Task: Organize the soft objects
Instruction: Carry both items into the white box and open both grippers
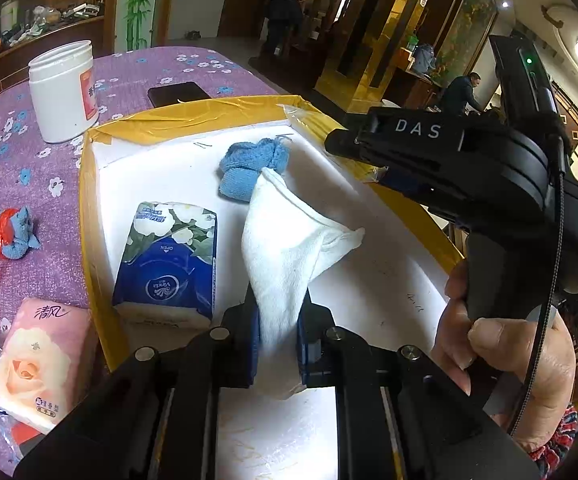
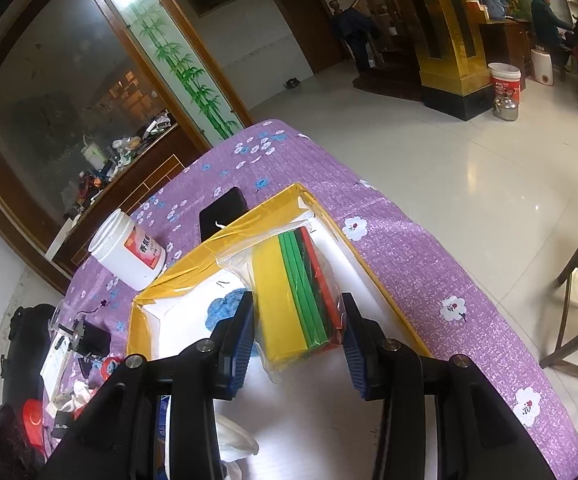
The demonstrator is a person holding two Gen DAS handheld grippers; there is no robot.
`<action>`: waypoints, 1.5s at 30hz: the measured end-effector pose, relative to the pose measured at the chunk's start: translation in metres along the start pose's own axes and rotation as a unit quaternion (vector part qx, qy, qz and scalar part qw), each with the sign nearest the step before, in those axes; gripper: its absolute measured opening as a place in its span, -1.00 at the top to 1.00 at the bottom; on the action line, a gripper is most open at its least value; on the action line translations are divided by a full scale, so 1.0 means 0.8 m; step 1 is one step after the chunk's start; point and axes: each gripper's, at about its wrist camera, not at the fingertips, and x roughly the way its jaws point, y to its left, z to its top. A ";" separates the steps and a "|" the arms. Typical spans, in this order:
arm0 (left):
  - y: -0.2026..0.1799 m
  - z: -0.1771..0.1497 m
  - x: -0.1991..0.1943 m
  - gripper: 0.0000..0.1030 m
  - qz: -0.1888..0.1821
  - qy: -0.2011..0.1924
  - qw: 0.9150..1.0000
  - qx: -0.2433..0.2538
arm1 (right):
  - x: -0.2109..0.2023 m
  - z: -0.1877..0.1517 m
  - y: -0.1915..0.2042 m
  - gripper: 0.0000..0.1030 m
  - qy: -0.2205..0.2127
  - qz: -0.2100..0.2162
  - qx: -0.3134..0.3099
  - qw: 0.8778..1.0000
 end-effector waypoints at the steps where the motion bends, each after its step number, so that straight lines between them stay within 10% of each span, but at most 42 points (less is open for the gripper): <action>1: 0.000 0.000 0.000 0.78 0.001 0.000 1.000 0.000 | 0.000 0.000 -0.001 0.19 0.000 -0.001 0.000 1.000; 45: 0.006 -0.002 -0.002 0.78 0.009 -0.003 1.000 -0.008 | 0.002 -0.002 -0.001 0.06 0.005 -0.008 0.002 1.000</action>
